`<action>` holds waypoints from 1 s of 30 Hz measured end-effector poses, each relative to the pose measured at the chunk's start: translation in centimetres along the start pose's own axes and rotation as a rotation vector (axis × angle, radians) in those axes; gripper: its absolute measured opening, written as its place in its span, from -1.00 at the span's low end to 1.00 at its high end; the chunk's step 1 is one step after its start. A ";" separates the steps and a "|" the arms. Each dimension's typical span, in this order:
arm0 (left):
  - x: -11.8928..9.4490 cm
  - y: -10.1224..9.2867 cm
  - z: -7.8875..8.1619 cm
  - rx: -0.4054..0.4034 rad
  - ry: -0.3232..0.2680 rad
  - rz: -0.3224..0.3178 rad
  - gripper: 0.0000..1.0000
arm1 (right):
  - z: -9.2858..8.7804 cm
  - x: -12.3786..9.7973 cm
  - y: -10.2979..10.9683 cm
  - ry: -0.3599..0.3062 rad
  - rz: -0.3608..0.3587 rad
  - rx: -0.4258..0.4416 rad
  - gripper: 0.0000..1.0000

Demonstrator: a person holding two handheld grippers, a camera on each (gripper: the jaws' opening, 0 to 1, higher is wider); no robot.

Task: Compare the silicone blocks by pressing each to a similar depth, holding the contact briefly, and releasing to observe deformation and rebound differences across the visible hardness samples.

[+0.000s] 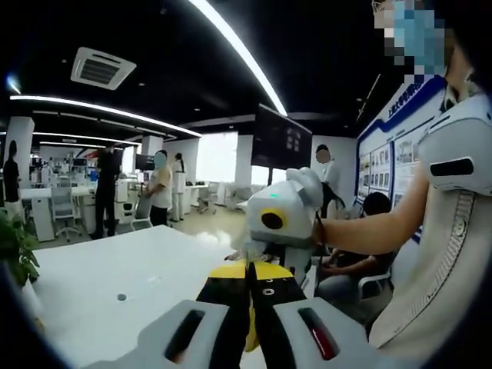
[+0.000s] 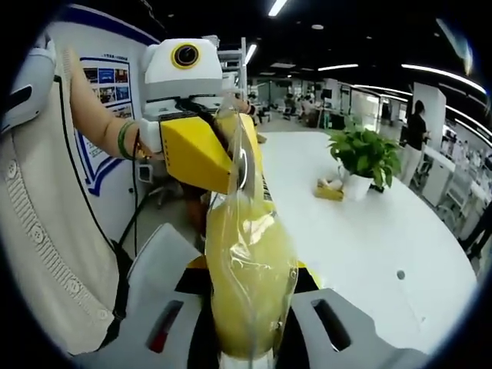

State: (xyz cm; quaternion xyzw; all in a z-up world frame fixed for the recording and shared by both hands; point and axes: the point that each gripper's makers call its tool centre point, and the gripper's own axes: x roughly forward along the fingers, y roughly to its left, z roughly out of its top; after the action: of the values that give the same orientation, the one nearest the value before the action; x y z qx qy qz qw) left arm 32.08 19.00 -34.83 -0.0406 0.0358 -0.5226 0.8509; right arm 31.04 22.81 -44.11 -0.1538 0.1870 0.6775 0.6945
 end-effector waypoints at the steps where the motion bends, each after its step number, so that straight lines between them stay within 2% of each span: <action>1: 0.0 -0.1 0.1 0.005 -0.007 -0.003 -1.00 | 0.2 0.0 0.1 -0.006 0.007 0.011 -0.74; 18: -0.3 -0.5 0.4 0.020 -0.017 -0.001 -1.00 | 0.4 0.0 0.8 -0.018 0.014 0.007 -0.75; 22: -0.4 -0.4 0.4 0.019 -0.012 0.008 -1.00 | 0.4 0.1 0.9 -0.019 0.017 0.010 -0.72; 25: -0.4 -0.3 0.3 -0.007 -0.006 0.018 -1.00 | 0.4 0.2 1.2 -0.018 0.034 0.049 -0.69; 30: -0.4 -0.3 0.2 0.001 -0.001 0.026 -1.00 | 0.3 0.3 0.8 -0.017 0.026 0.038 -0.64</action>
State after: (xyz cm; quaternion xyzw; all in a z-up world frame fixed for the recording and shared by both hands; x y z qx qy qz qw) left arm 31.68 19.21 -34.60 -0.0401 0.0355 -0.5114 0.8577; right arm 30.27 23.21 -43.99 -0.1325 0.1961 0.6839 0.6901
